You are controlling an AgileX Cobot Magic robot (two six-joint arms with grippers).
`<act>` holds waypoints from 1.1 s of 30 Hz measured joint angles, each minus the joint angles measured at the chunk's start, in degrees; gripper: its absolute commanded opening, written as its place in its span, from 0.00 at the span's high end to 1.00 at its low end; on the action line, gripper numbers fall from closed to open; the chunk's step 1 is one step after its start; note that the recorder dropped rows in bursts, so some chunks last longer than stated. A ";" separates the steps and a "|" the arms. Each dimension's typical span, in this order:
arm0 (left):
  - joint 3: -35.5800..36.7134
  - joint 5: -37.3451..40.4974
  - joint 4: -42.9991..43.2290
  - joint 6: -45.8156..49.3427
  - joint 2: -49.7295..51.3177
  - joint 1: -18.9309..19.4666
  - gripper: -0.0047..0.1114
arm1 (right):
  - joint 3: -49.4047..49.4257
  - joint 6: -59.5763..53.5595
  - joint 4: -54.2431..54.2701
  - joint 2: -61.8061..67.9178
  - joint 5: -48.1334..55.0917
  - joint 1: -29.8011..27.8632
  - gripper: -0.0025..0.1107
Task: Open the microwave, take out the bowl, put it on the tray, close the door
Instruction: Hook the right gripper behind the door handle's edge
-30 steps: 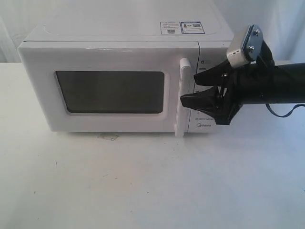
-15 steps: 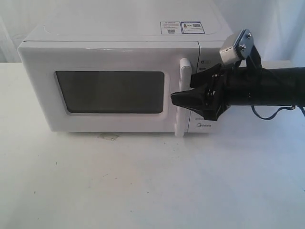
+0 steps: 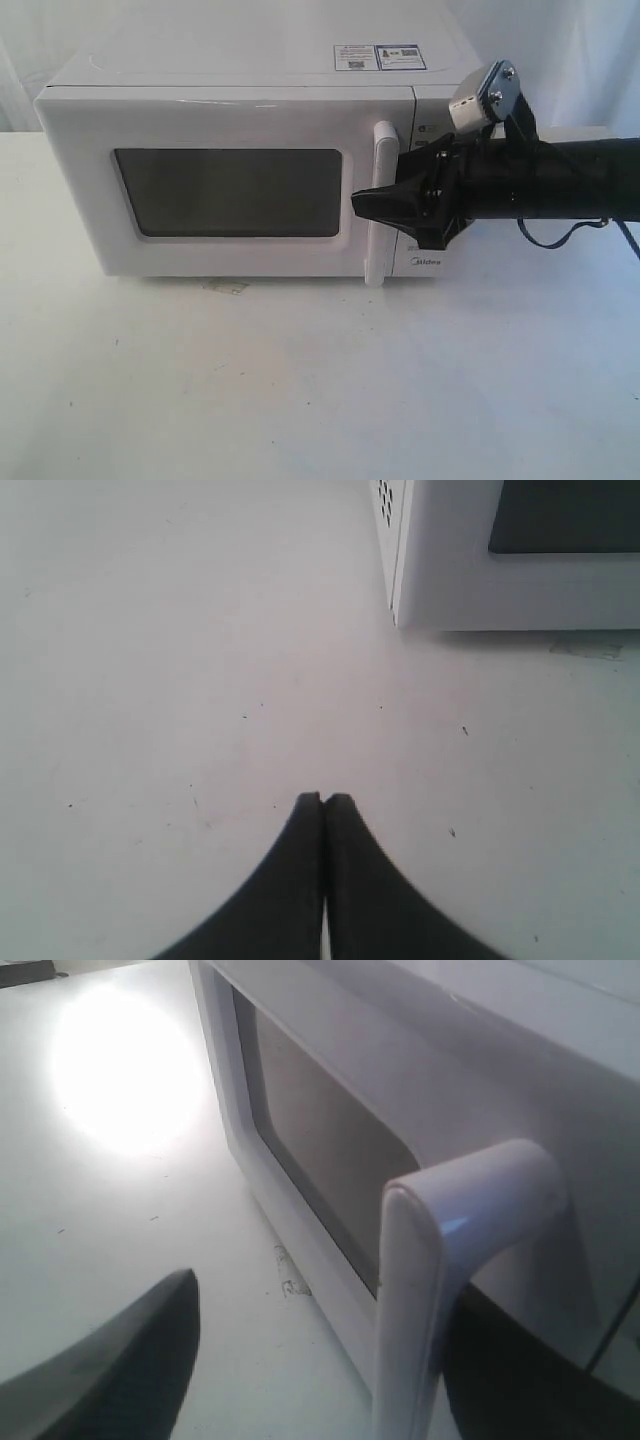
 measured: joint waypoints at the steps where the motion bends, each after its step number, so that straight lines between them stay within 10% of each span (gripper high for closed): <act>1: 0.00 0.00 0.00 0.00 0.00 0.00 0.96 | 0.00 0.00 0.00 0.00 0.00 0.00 0.79; 9: 0.00 0.00 0.00 0.00 0.00 0.00 0.96 | -0.35 0.41 0.00 0.00 -0.12 0.00 0.52; 33: 0.00 0.00 0.00 0.00 0.00 0.00 0.96 | -1.14 4.55 -1.98 -1.60 -0.58 -0.59 0.51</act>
